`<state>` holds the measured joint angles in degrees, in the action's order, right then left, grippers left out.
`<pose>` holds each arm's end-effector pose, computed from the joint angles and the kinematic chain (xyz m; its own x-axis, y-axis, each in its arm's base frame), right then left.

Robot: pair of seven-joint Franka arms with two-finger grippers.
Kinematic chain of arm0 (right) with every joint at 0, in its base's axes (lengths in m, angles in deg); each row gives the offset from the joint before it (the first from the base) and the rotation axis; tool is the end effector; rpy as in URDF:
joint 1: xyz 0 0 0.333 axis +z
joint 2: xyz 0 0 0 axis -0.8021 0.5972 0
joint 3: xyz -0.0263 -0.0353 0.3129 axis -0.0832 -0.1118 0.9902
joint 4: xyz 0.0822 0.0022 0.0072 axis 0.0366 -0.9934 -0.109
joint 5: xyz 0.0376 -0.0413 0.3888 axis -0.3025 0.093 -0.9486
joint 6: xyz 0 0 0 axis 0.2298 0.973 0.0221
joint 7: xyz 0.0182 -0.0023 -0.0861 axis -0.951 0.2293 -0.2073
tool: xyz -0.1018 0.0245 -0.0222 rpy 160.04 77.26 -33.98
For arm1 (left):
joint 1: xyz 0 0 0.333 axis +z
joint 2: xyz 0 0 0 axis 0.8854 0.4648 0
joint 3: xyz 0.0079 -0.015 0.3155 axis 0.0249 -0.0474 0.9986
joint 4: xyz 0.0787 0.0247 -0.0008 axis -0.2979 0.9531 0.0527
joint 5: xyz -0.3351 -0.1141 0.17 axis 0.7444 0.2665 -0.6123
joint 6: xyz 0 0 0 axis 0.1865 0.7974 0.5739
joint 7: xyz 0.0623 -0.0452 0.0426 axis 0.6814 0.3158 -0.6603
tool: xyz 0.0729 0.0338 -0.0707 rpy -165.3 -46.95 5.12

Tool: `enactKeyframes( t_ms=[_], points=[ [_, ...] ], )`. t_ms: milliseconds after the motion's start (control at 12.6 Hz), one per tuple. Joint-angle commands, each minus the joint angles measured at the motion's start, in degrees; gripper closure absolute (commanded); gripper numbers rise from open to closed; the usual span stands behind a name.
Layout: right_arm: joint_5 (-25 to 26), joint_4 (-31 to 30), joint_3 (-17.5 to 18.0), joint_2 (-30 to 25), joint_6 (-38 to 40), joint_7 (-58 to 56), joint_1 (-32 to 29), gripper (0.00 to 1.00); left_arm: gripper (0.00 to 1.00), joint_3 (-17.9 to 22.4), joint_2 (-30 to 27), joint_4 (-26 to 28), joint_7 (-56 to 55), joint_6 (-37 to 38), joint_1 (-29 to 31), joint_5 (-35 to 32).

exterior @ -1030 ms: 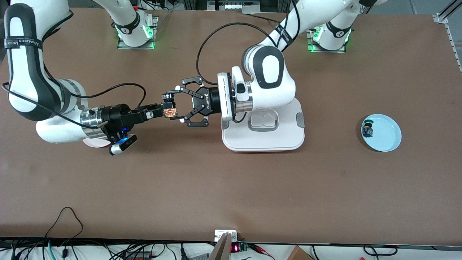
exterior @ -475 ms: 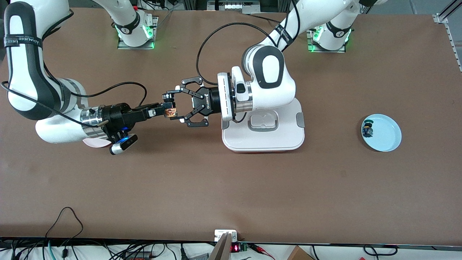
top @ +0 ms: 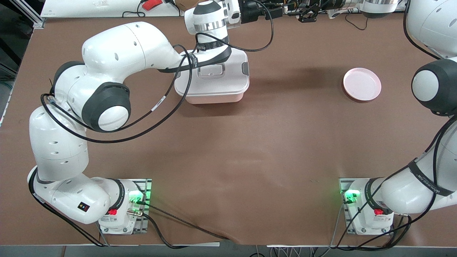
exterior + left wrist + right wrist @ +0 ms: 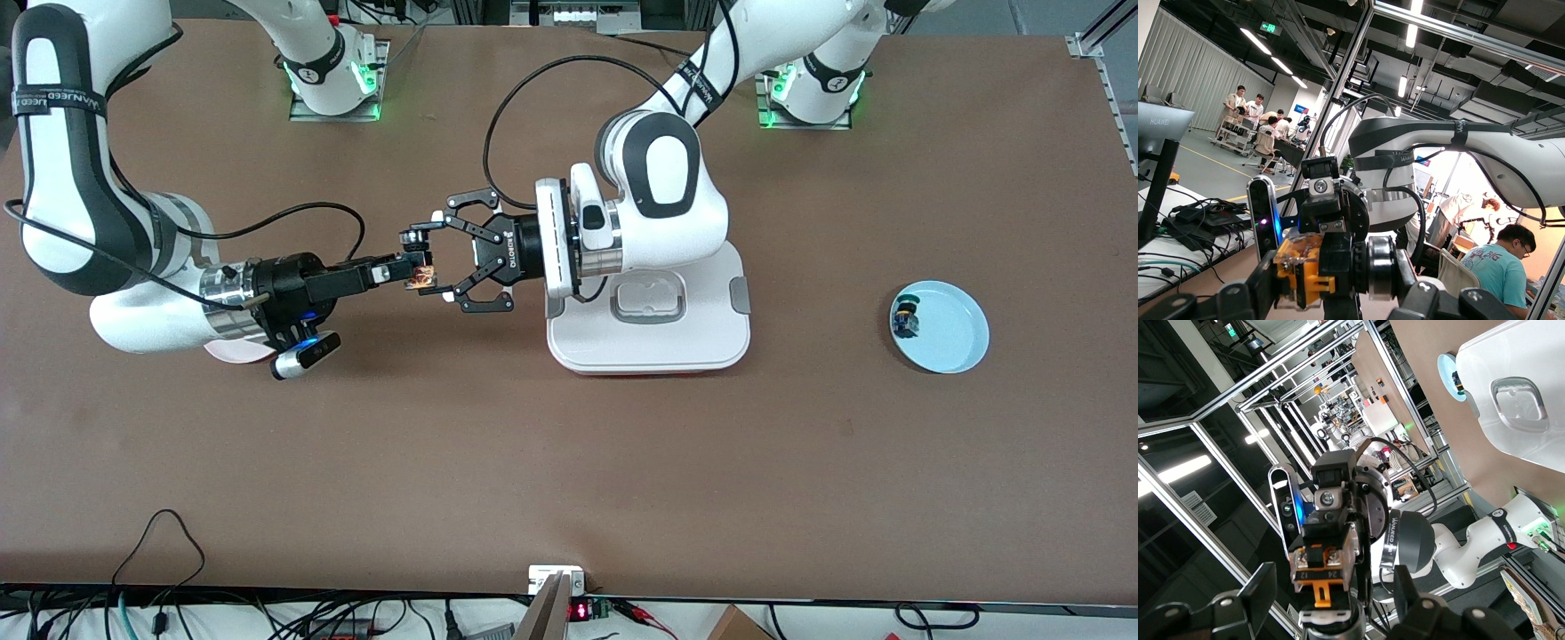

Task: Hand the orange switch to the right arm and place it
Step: 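Close the right gripper on the switch held by the left gripper, then open the left gripper and withdraw it while the right gripper holds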

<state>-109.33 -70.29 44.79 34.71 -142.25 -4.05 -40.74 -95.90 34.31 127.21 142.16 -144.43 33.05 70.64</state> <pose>0.6395 0.1971 0.4268 0.8370 0.2006 -0.5091 -0.5098 -0.0523 -0.8587 0.5802 -0.5090 0.4315 0.3693 0.1444 0.9180 -0.9097 -0.1454 0.3889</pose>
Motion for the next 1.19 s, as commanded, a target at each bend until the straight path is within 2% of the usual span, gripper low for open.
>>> enactKeyframes(
  t_ms=[0, 79, 238, 396, 634, 713, 871, 1109],
  points=[
    [-0.9, 1.2, 0.2, 0.8, 0.8, -0.6, 0.1, 0.7, 1.0, 0.2, 0.9, -2.1, 0.2, -0.5, -0.5, 0.1],
    [-1.0, 1.2, 0.2, 0.8, 0.7, -0.5, 0.1, 0.79, 1.0, 0.2, 1.0, -2.1, 0.2, -0.5, -0.5, 0.1],
    [-1.0, 1.2, 0.2, 0.8, 0.6, -0.6, 0.1, 0.83, 1.0, 0.2, 0.9, -2.1, 0.2, -0.5, -0.5, 0.1],
    [-2.2, 1.2, 0.2, 0.9, 0.6, -3.5, 0.2, 0.92, 1.0, 0.2, 0.9, -2.1, 0.2, -0.5, -0.5, 0.1],
    [-3.2, 1.0, 0.2, 1.0, 0.8, -6.8, 0.2, 0.94, 0.97, 0.2, 0.9, -2.1, 0.2, -0.4, -0.4, 0.1],
    [-3.2, 1.0, 0.2, 1.0, 0.8, -6.8, 0.2, 0.94, 0.84, 0.2, 0.9, -2.1, 0.1, -0.4, -0.3, 0.2],
    [-3.2, 1.0, 0.2, 1.0, 0.9, -6.8, 0.2, 0.94, 0.0, 0.2, 0.8, -2.1, 0.1, -0.4, 0.2, 0.8],
    [-3.9, 1.1, 0.2, 1.0, 0.9, -6.8, 0.2, 0.96, 0.0, 0.1, 0.3, -1.9, -0.1, 0.5, 3.4, 0.4]
  ],
)
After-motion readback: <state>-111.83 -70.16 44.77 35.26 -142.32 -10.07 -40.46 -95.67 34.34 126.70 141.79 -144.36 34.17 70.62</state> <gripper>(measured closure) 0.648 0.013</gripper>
